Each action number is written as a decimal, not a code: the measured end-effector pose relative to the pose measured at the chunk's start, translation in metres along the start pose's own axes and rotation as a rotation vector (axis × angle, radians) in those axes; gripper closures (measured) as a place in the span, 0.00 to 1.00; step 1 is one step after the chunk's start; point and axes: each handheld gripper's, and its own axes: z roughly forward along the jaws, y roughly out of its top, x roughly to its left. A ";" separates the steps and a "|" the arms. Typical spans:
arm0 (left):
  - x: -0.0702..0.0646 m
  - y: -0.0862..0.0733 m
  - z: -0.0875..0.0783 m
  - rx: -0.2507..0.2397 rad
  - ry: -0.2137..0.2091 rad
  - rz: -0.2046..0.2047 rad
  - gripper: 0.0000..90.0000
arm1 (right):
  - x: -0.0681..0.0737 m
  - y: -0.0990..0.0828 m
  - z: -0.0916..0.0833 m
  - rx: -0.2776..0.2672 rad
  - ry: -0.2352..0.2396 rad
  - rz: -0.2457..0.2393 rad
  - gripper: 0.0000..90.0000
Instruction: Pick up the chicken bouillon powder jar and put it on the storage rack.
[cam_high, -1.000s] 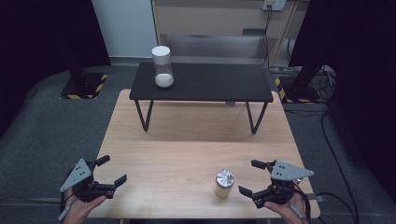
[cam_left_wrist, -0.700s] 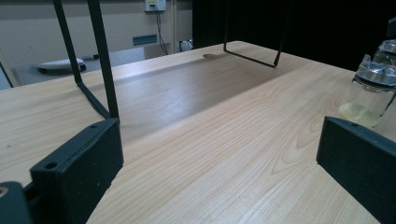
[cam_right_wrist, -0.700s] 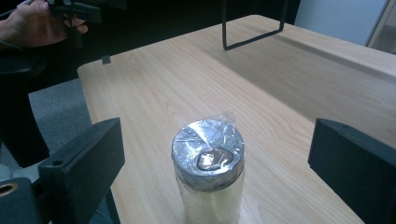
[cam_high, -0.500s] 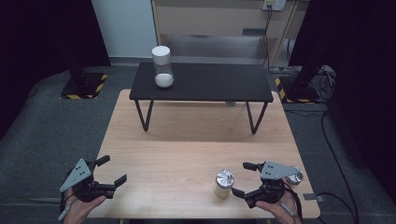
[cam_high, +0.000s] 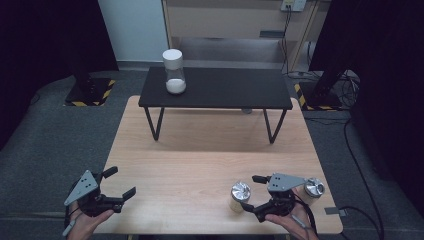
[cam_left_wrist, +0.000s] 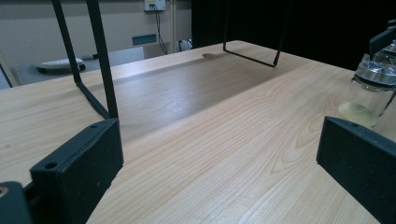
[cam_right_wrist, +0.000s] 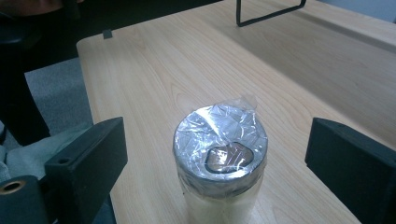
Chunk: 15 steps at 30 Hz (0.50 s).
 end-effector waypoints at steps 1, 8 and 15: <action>0.000 0.000 0.000 0.000 0.000 0.000 0.00 | 0.000 0.000 0.001 0.004 0.001 -0.002 0.08; 0.000 0.000 0.000 -0.002 0.003 -0.001 0.00 | -0.003 0.002 0.010 0.033 0.002 -0.003 0.10; -0.001 0.000 -0.001 -0.002 0.005 -0.002 0.00 | -0.005 0.004 0.019 0.056 0.015 -0.015 0.14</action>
